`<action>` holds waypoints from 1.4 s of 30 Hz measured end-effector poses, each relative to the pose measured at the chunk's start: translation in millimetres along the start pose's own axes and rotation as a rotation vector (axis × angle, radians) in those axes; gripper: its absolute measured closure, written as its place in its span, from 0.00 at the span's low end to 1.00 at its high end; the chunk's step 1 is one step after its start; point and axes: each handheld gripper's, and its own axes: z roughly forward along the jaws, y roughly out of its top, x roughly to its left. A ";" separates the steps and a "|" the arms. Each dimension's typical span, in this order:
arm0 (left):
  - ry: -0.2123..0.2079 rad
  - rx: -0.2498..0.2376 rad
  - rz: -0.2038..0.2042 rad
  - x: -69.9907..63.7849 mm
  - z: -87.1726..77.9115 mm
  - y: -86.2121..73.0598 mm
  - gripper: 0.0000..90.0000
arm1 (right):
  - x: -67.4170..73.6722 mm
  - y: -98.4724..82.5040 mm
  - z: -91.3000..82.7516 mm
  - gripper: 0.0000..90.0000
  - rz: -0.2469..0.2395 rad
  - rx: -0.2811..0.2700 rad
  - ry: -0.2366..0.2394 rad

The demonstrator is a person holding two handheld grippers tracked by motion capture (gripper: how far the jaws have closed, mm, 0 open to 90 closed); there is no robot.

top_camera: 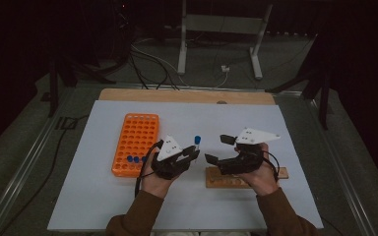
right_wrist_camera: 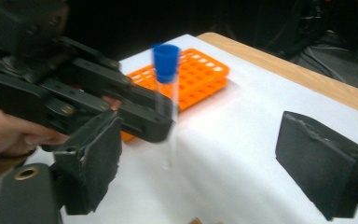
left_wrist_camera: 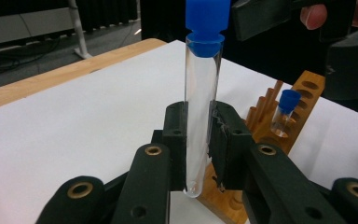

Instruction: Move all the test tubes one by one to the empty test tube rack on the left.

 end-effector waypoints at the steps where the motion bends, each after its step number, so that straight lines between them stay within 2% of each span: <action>1: 0.002 -0.004 -0.004 0.9 -1.1 0.0 0.87 | -1.1 -0.7 -1.1 0.14 0.002 -0.001 -0.008; 5: 0.010 -0.014 -0.019 5.4 -5.9 0.0 0.87 | -7.5 -4.3 -5.7 0.04 0.011 -0.001 -0.025; 9: 0.020 -0.019 -0.027 10.5 -10.8 0.2 0.87 | -14.8 -8.4 -11.6 0.00 0.020 -0.005 -0.051; 23: 0.070 -0.038 -0.052 26.9 -26.0 -0.1 0.87 | -33.7 -20.7 -34.9 0.00 0.052 -0.034 -0.118; 42: 0.178 -0.063 -0.082 60.0 -62.0 -7.8 0.87 | -48.7 -33.3 -54.1 0.00 0.100 -0.067 -0.159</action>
